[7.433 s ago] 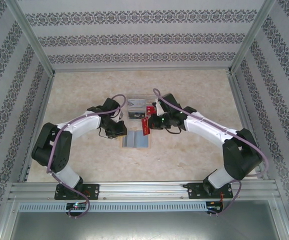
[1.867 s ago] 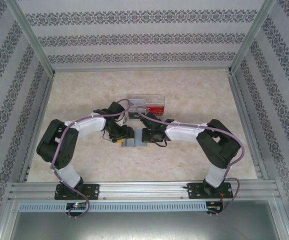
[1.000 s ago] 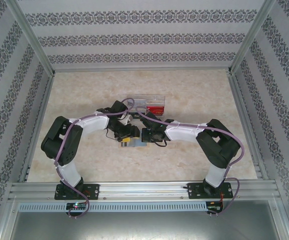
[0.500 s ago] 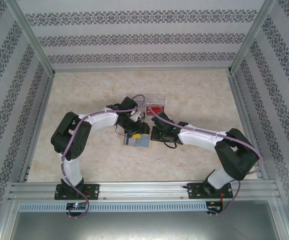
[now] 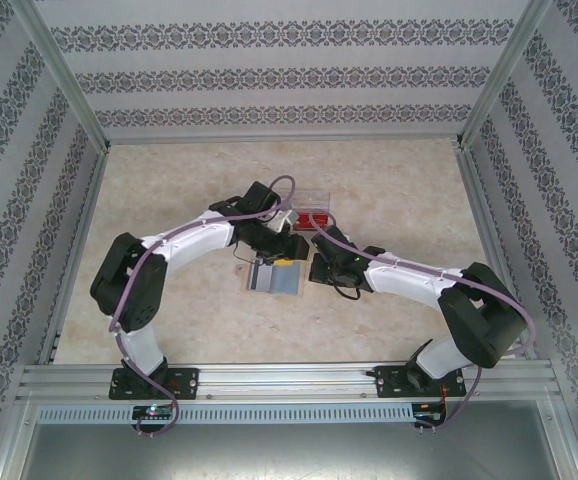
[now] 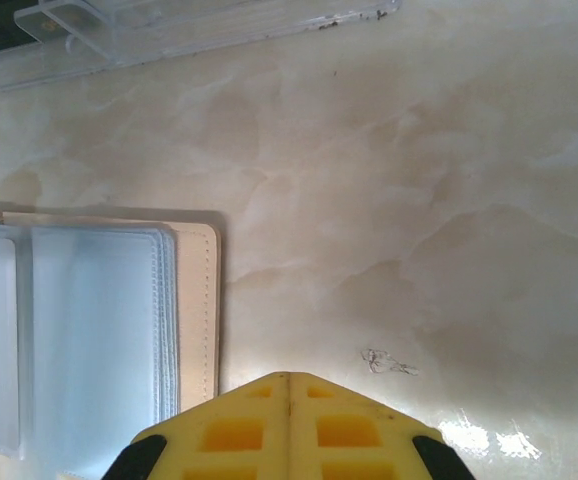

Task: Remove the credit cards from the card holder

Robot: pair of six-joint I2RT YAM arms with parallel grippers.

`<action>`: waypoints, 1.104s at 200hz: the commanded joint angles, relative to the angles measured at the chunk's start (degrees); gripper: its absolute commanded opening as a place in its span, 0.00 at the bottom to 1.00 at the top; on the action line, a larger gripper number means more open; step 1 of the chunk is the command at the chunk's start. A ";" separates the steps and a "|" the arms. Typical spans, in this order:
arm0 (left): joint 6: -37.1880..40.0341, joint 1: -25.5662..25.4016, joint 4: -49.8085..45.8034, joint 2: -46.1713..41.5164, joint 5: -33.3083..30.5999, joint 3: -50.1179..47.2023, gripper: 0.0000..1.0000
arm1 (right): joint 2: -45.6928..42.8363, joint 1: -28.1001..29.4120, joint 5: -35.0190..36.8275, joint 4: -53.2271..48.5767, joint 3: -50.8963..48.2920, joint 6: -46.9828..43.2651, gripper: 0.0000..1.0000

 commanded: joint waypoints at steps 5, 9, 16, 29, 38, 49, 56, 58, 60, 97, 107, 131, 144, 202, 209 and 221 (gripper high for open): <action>2.04 1.63 -3.81 -4.21 -2.46 -0.59 0.60 | 1.32 0.12 0.26 -0.38 1.06 -0.04 0.01; 2.04 2.00 -3.91 -4.66 -2.67 -1.00 0.59 | 1.41 0.12 0.26 -0.36 1.15 -0.10 0.02; 2.21 2.79 -4.36 -5.38 -3.23 -1.66 0.60 | 1.66 0.25 0.25 -0.41 1.30 -0.23 0.02; 2.84 4.24 -5.23 -6.42 -4.62 -3.02 0.60 | 1.94 0.82 0.24 -0.56 1.94 -0.91 0.02; 3.46 5.21 -5.94 -6.95 -5.76 -4.09 0.60 | 2.24 1.20 0.02 -0.67 2.58 -1.28 0.03; 4.16 6.59 -6.71 -7.25 -7.39 -5.30 0.60 | 2.78 1.56 -0.74 -0.42 3.37 -1.62 0.03; 4.68 7.36 -7.23 -7.38 -8.45 -6.20 0.59 | 3.26 1.87 -1.24 -0.15 4.03 -1.81 0.04; 4.81 7.63 -7.38 -7.42 -8.78 -6.50 0.58 | 3.39 1.92 -1.36 -0.03 4.21 -1.90 0.04; 4.91 7.76 -7.48 -7.42 -9.10 -6.73 0.57 | 3.58 1.98 -1.56 -0.02 4.41 -1.90 0.04; 5.34 11.35 -6.70 -7.01 -13.01 -11.38 0.33 | 6.68 4.34 -5.19 2.29 8.31 -1.84 0.06; 5.13 11.69 -6.15 -6.52 -13.27 -12.15 0.25 | 7.86 4.81 -6.75 3.14 9.61 -1.67 0.06; 4.26 11.79 -4.19 -5.06 -12.82 -13.72 0.14 | 11.17 5.70 -10.76 5.66 12.12 -0.80 0.06; 3.85 11.74 -3.51 -4.45 -13.05 -14.37 0.10 | 12.23 5.73 -12.66 8.44 11.99 0.81 0.06; 2.26 11.62 -1.11 -2.44 -12.77 -16.89 0.09 | 15.79 4.89 -16.59 12.35 11.34 5.66 0.13; 2.09 11.70 -1.11 -2.35 -12.95 -17.02 0.09 | 16.07 4.69 -17.00 12.83 11.06 6.28 0.13; 1.89 11.62 -1.14 -2.11 -13.28 -17.26 0.09 | 16.42 4.40 -17.54 13.58 10.60 6.94 0.14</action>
